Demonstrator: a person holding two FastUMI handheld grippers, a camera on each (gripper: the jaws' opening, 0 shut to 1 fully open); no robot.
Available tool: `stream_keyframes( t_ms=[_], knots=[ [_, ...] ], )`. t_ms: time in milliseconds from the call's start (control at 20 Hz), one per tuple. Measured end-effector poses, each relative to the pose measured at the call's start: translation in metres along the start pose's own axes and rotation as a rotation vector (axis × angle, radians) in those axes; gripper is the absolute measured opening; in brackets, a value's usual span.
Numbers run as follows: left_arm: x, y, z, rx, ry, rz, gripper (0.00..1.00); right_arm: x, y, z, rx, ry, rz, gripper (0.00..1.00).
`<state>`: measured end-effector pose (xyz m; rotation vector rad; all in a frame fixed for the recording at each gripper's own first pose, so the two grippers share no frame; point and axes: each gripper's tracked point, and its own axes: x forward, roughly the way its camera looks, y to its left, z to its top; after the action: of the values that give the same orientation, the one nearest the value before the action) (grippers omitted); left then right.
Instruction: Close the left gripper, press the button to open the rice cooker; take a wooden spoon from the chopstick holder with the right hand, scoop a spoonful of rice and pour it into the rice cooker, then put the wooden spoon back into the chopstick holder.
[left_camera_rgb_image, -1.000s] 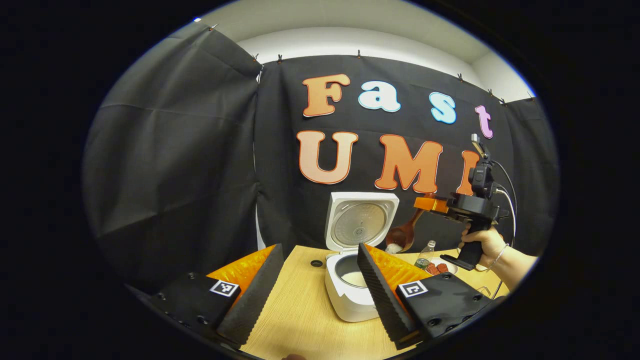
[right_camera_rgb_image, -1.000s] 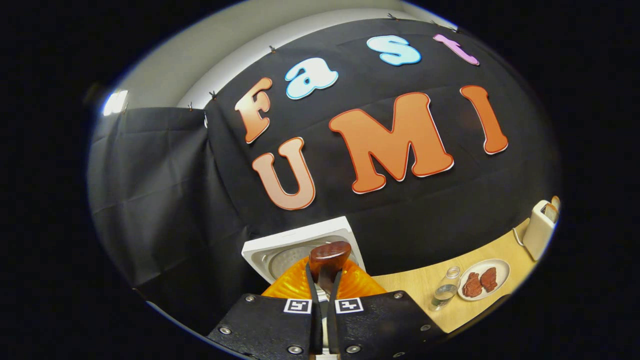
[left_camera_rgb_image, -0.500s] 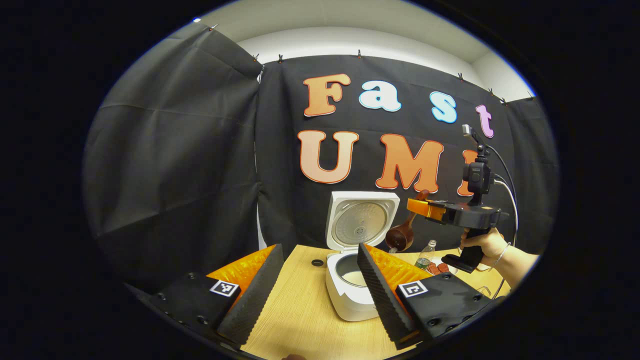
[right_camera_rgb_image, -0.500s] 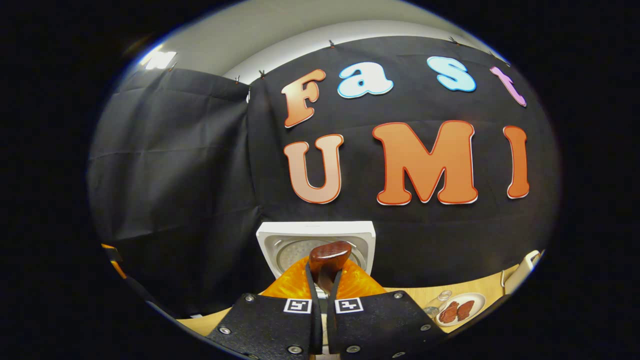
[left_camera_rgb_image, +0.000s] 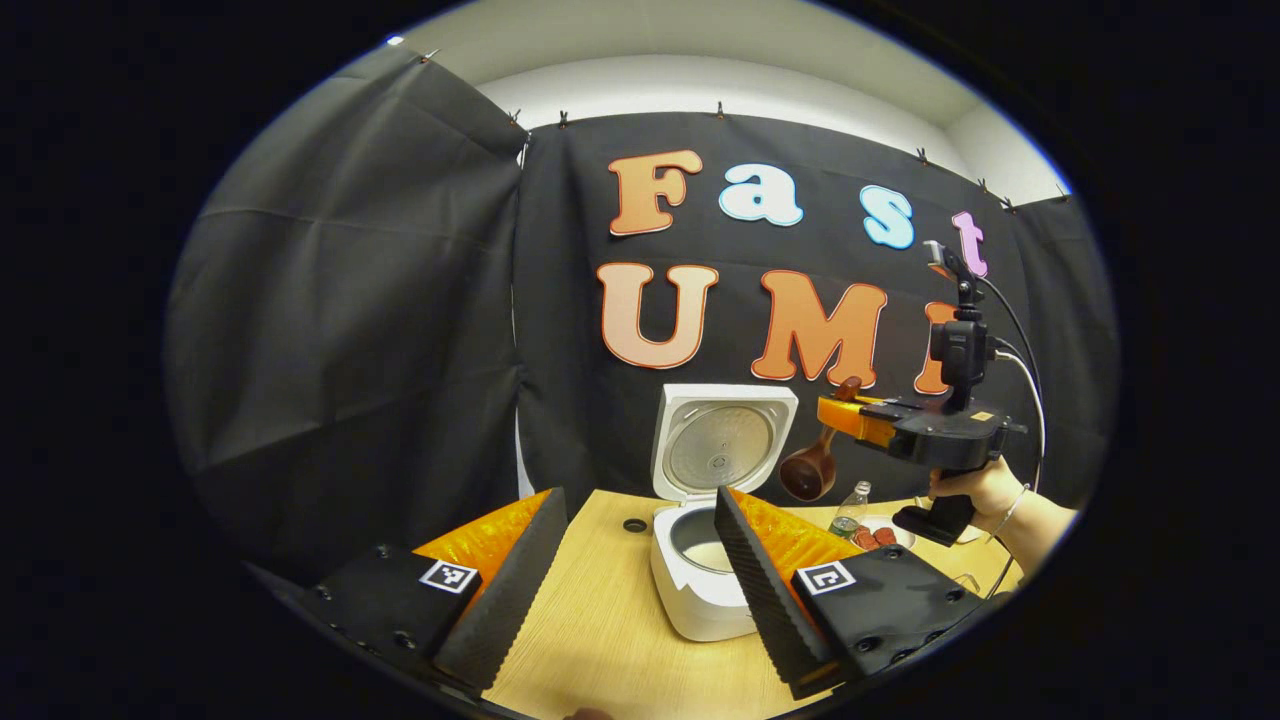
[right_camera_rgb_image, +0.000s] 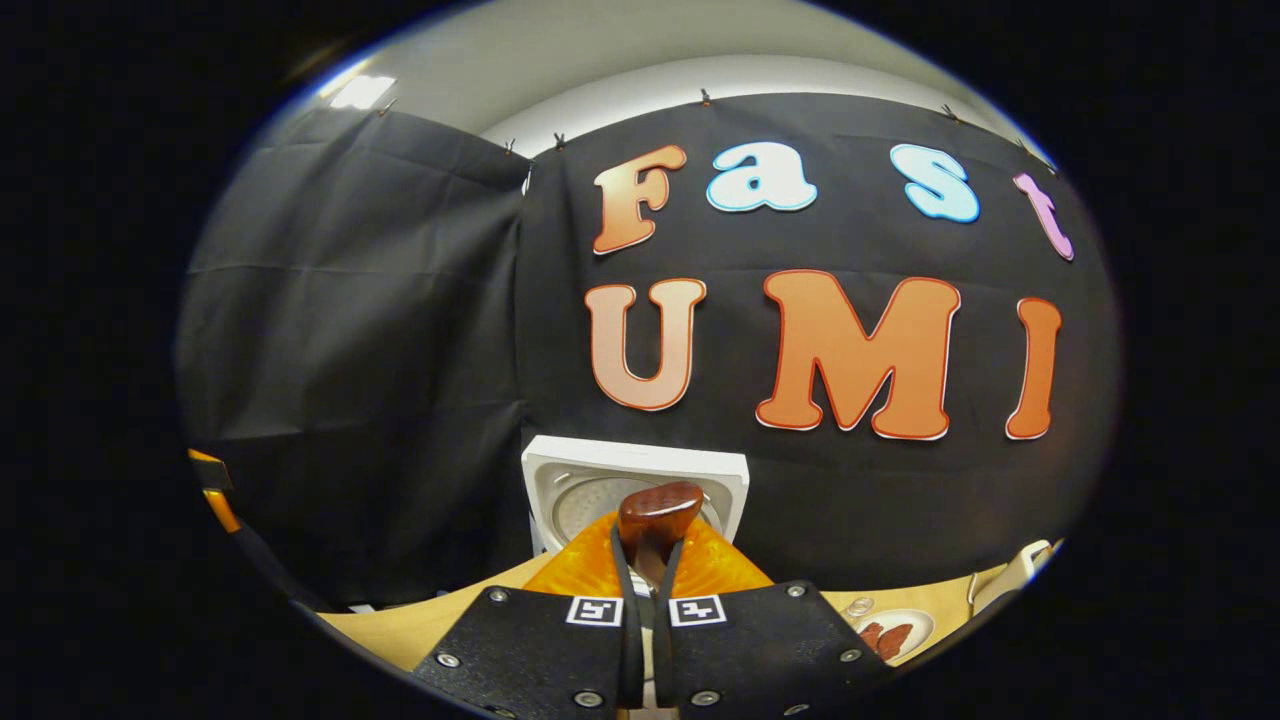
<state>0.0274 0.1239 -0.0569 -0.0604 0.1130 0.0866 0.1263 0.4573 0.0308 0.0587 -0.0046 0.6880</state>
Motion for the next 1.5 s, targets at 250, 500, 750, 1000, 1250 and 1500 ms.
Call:
stream_keyframes(
  t_ms=[250, 500, 750, 1000, 1250, 1500],
  knots=[
    [-0.007, -0.001, 0.008, -0.001, -0.026, 0.008, 1.00, -0.032, -0.049, -0.002, 0.060, 0.012, -0.091, 0.03],
    [-0.015, -0.006, 0.012, 0.001, -0.046, 0.005, 1.00, -0.095, -0.101, -0.008, 0.126, 0.025, -0.159, 0.03],
    [-0.019, -0.018, 0.011, 0.010, -0.046, -0.007, 1.00, -0.164, -0.157, -0.040, 0.127, 0.081, -0.265, 0.03],
    [-0.016, -0.029, 0.007, -0.002, -0.038, -0.029, 1.00, -0.231, -0.204, -0.071, 0.169, 0.125, -0.375, 0.03],
    [-0.020, -0.043, 0.007, 0.008, -0.037, -0.045, 1.00, -0.284, -0.236, -0.109, 0.243, 0.170, -0.491, 0.03],
    [-0.022, -0.052, 0.006, 0.016, -0.037, -0.052, 1.00, -0.308, -0.248, -0.146, 0.279, 0.219, -0.535, 0.03]
  ],
)
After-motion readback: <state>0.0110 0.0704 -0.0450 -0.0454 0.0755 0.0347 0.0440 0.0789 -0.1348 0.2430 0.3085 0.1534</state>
